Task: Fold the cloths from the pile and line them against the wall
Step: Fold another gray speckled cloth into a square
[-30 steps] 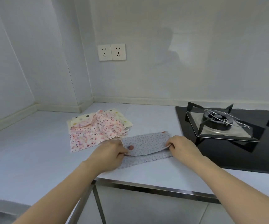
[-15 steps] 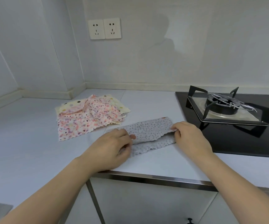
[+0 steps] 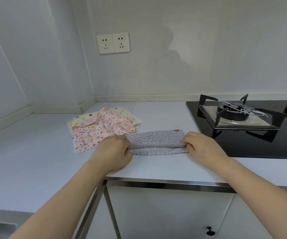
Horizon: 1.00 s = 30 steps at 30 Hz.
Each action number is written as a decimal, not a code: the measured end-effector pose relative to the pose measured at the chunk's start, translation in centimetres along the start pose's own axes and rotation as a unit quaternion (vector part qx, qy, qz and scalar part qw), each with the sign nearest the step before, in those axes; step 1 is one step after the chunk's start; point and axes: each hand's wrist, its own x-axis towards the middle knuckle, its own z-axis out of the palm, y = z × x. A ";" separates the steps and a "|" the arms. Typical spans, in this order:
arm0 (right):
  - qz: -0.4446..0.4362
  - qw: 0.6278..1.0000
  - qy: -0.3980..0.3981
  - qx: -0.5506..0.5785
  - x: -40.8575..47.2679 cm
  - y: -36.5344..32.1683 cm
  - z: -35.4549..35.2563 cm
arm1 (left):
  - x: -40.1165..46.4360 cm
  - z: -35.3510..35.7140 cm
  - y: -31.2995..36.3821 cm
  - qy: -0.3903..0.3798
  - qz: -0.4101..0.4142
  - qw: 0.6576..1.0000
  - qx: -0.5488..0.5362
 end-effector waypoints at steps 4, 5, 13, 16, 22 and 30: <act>-0.001 1.000 -0.001 -0.020 -0.5 -0.1 -0.2 | -0.1 -0.1 -0.1 -0.007 -0.036 0.999 -0.004; 0.002 1.000 0.005 -0.024 -0.6 -0.1 -0.3 | 0.0 -0.1 -0.1 -0.007 -0.044 0.999 -0.004; -0.023 0.999 -0.042 0.016 -1.5 0.2 -0.5 | -0.4 0.0 -0.5 0.013 -0.115 0.987 -0.107; -0.031 0.997 -0.051 0.041 -1.8 0.3 -0.7 | -0.4 0.1 -0.4 0.020 -0.139 0.979 -0.147; -0.008 0.998 -0.047 0.051 -1.1 -0.5 -0.3 | 0.2 -0.6 0.3 0.043 -0.225 0.910 -0.344; 0.001 0.999 -0.027 0.018 -0.8 -1.7 -0.2 | 0.8 -0.2 -0.2 0.046 -0.256 0.899 -0.353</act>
